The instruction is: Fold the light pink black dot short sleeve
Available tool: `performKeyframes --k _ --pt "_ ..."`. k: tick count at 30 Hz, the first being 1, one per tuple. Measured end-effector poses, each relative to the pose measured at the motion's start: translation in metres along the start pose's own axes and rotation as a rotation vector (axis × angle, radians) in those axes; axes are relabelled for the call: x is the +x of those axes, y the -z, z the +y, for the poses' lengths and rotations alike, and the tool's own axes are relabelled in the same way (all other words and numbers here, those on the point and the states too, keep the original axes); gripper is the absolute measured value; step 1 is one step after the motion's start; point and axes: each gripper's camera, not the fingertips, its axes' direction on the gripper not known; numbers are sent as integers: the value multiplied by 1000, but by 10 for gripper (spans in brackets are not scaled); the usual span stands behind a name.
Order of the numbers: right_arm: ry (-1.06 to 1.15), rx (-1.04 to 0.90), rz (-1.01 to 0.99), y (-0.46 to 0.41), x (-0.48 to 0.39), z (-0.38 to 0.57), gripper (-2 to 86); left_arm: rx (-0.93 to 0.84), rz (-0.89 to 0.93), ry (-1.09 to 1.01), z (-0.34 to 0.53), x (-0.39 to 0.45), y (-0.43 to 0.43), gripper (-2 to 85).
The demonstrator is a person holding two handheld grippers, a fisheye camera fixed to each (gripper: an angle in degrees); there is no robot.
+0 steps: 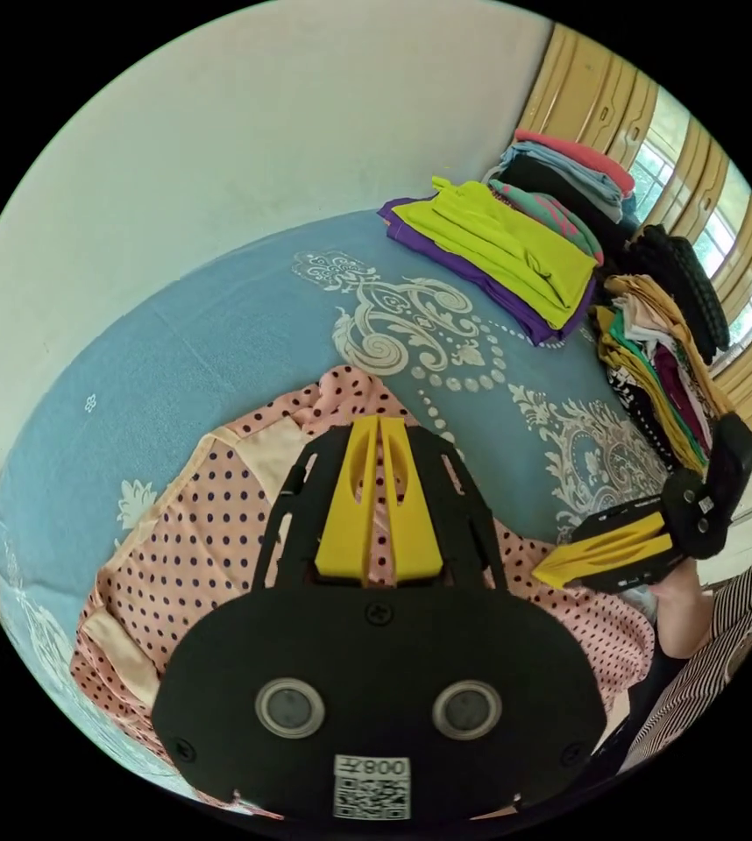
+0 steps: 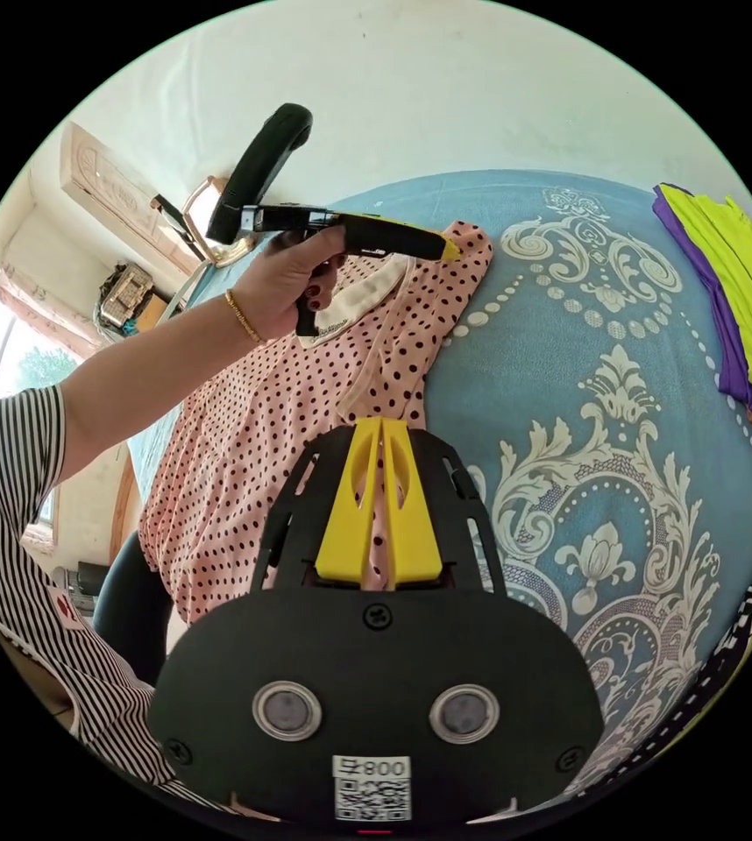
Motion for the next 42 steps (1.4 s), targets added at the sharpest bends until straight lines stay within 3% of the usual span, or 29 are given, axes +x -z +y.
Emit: performKeyframes --k 6,8,15,20,32,36,42 --pt "13 -29 26 -9 -14 -10 1 -15 150 -80 73 24 18 2" --pt "11 -31 17 -13 -19 -15 1 -144 123 -97 98 29 -4 2" --pt "-8 26 41 -10 -36 -25 3 58 163 29 175 4 53 2" --pt "-46 136 5 -3 -46 -28 9 81 42 261 306 -30 115 3" --pt "-15 38 142 -50 -109 -65 29 171 -112 769 581 -123 208 22" --pt "-60 42 183 -51 -136 -81 28 226 -107 905 639 -176 212 52" --pt "-42 46 169 -60 -199 -129 31 353 77 1090 735 -242 194 74"
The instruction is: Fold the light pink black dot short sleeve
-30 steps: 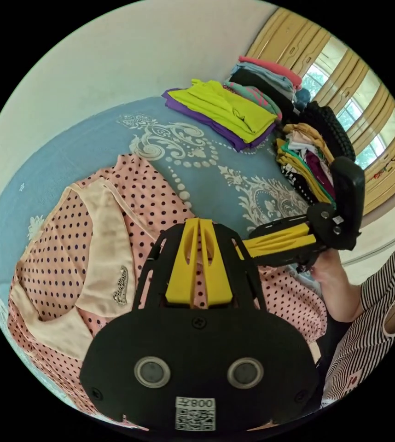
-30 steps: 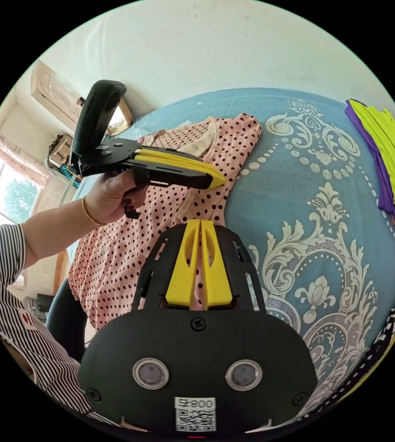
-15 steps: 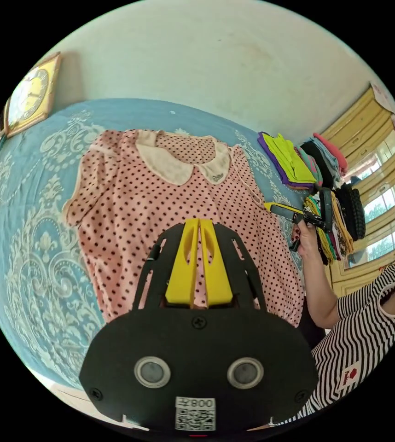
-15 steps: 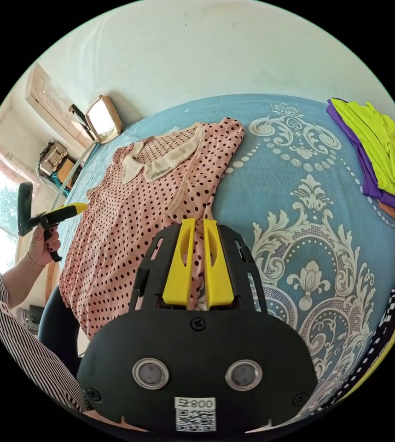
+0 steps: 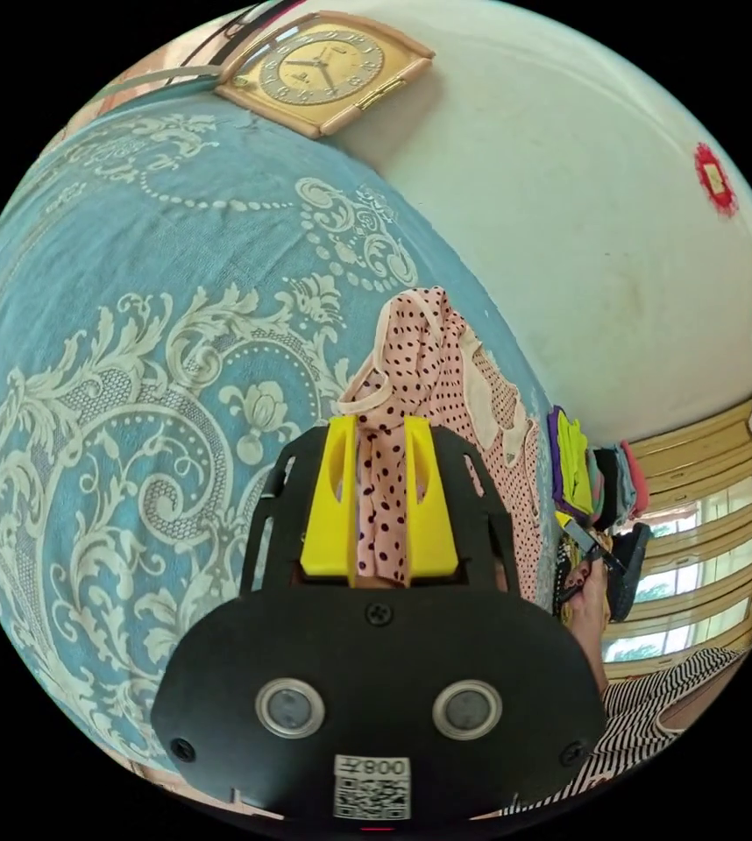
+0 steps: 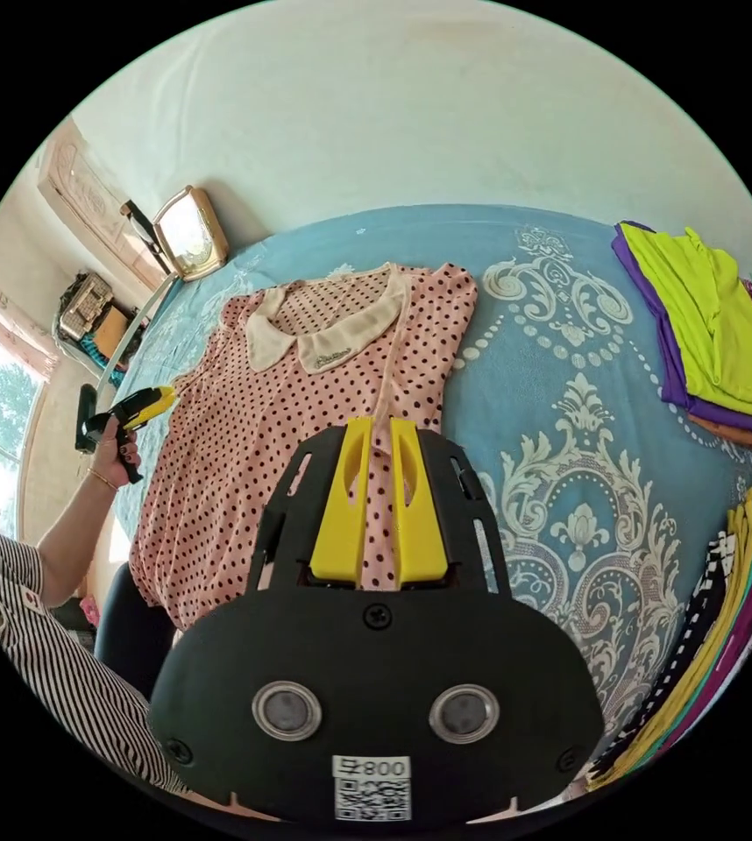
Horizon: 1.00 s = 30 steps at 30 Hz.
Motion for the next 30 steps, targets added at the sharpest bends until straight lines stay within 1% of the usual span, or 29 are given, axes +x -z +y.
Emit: performKeyframes --k 3,8,9,13,17,21,23,26,30 --pt "77 -33 -68 -24 -54 -41 34 1 90 30 3 -37 -3 46" --pt "312 -91 -153 -86 -184 -143 47 78 246 7 19 -81 7 21" --pt "341 -98 -152 -93 -200 -155 49 88 265 -6 21 -84 8 20" --pt "514 -198 -138 -156 -309 -234 57 78 302 -92 29 -98 6 15" --pt "670 -279 -34 -223 -409 -291 58 21 274 -177 25 -102 -1 13" --pt "732 -343 34 -277 -468 -321 63 -21 292 -217 28 -108 -9 12" --pt "757 -398 140 -318 -493 -332 69 -22 311 -221 30 -115 -12 12" --pt "760 -498 239 -368 -509 -339 72 -26 349 -225 29 -122 -15 12" --pt "744 -472 228 -381 -517 -352 50 -37 400 -228 30 -126 -21 11"
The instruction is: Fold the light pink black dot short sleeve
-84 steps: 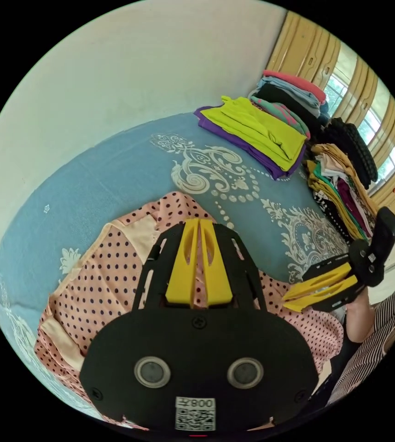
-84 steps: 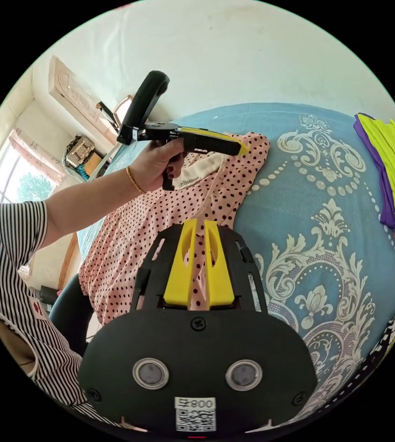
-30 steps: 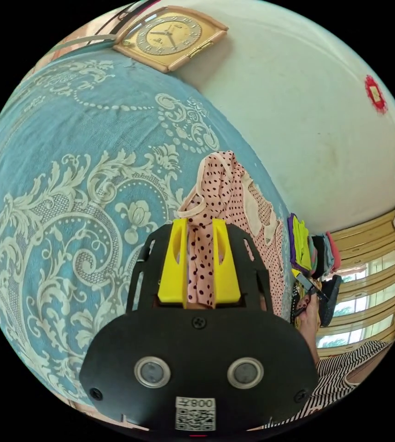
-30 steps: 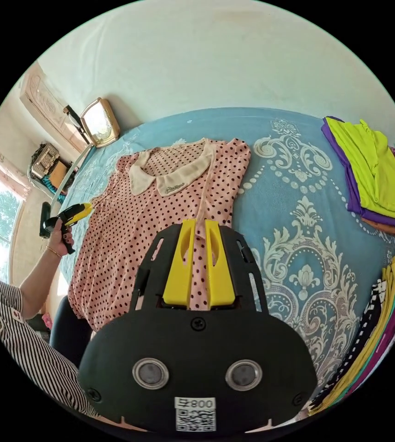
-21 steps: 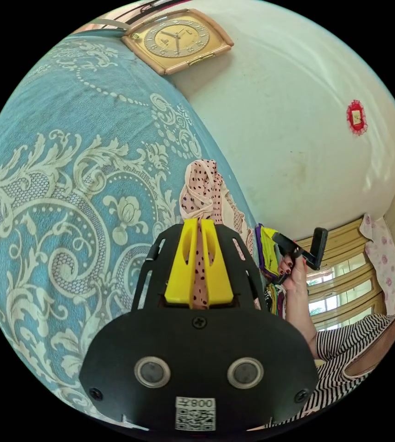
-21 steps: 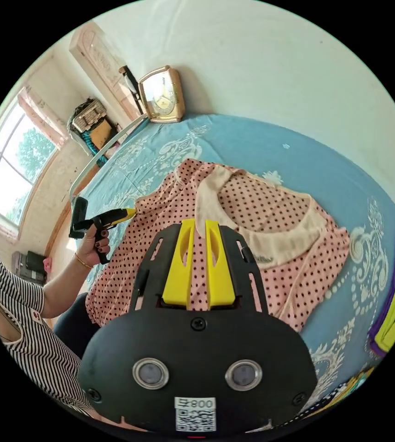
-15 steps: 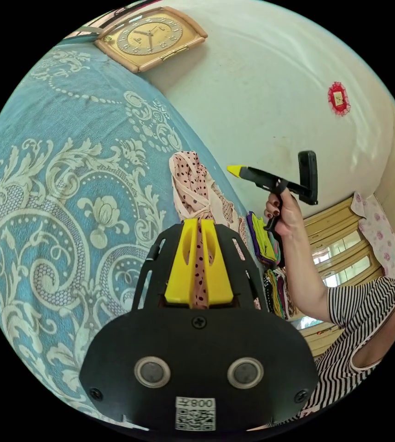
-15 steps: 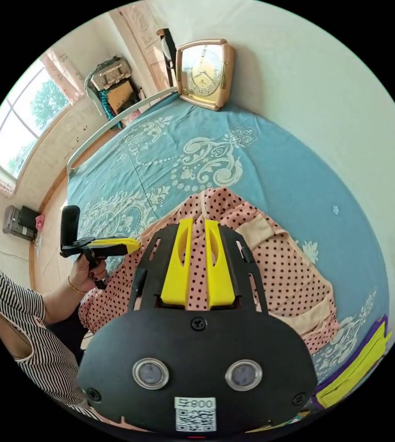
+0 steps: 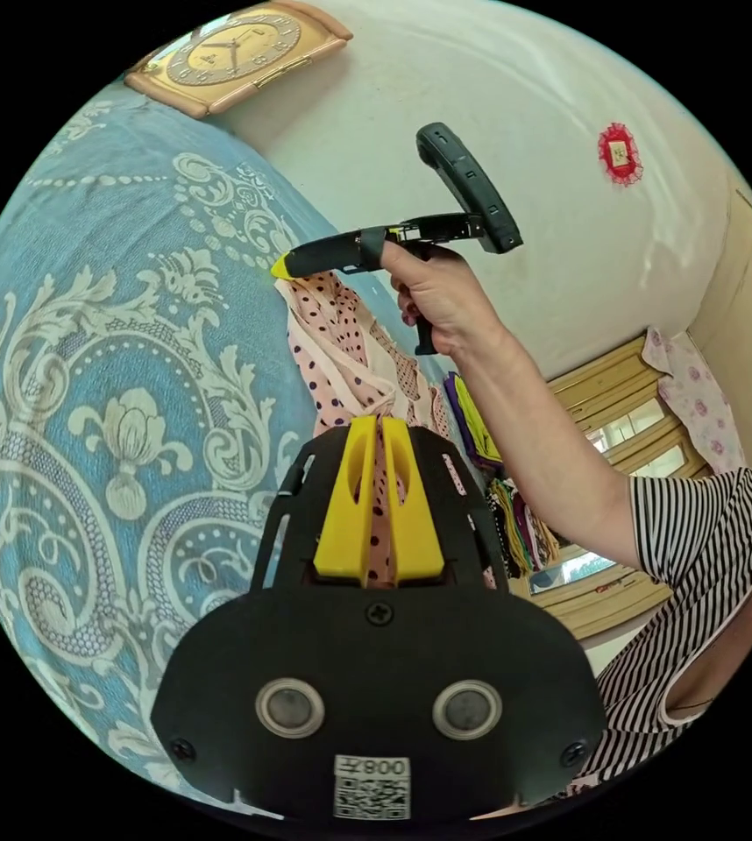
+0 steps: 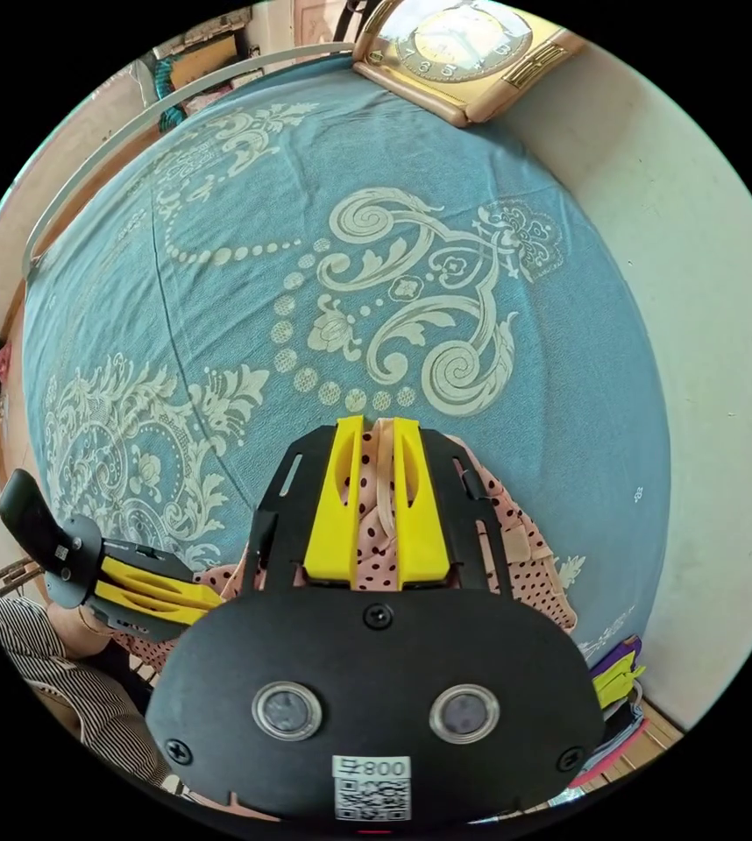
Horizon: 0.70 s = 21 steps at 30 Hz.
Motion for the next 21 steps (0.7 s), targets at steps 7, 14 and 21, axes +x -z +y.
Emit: performKeyframes --k 7,14,21 --pt "-51 182 -175 22 44 1 13 70 -47 -103 0 12 10 11" --pt "-318 408 -566 3 160 91 12 -74 -38 -223 -7 29 -26 10" --pt "-470 389 -542 -28 199 141 21 -174 -22 -226 -15 34 -57 11"
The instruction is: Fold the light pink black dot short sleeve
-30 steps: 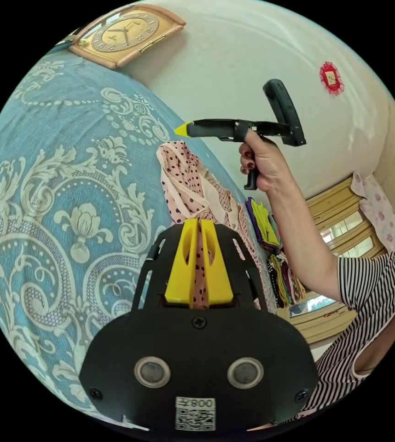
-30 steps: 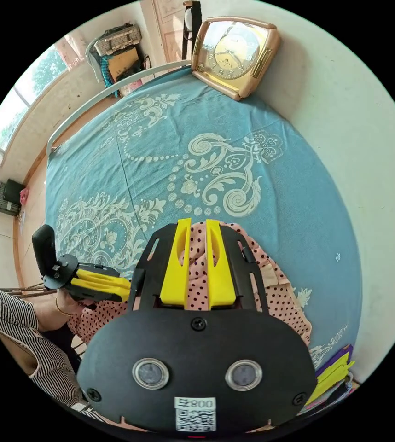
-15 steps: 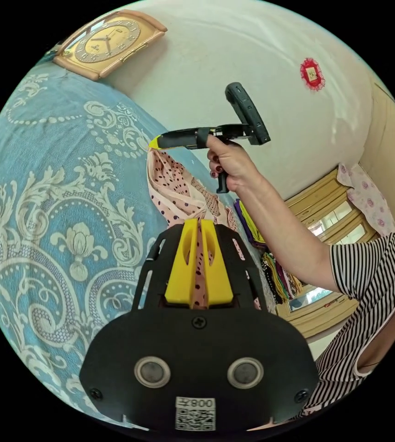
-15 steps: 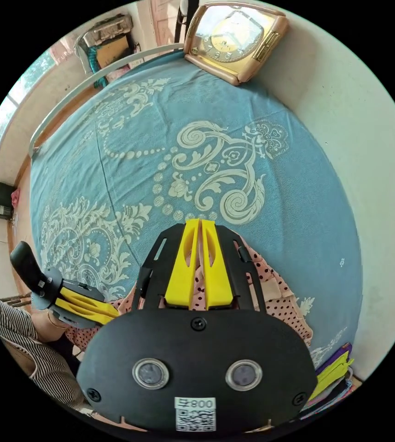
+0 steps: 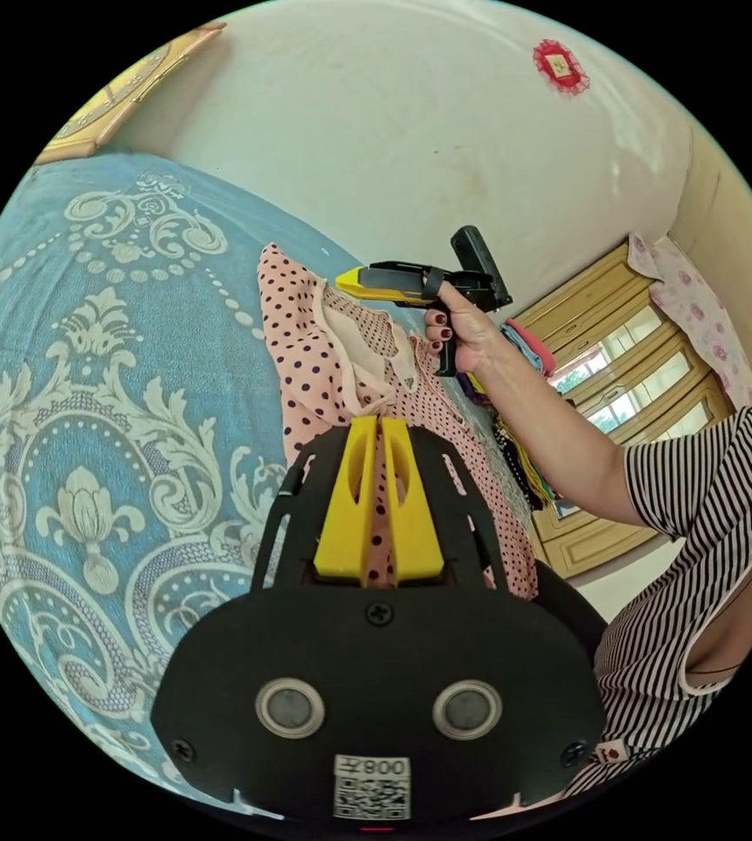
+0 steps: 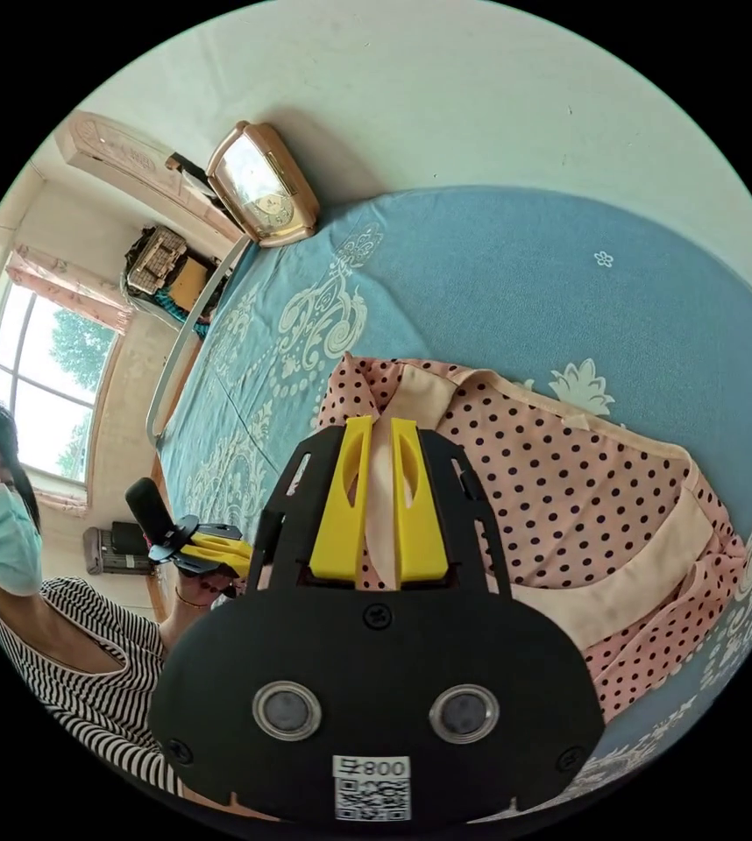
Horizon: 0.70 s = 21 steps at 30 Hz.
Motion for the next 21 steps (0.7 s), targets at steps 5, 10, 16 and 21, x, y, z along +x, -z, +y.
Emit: performKeyframes --k 5,10,16,21 --pt "120 16 8 -8 -31 -12 17 -54 -54 2 -13 9 -19 12" --pt "236 -139 191 -58 -58 -31 2 -143 -123 -35 -28 23 -42 16" --pt "214 -197 186 -85 -41 -50 -2 -213 -74 -87 -41 33 -59 13" --pt "225 -202 154 -83 -34 -50 -1 -5 -66 -68 -46 35 -37 5"
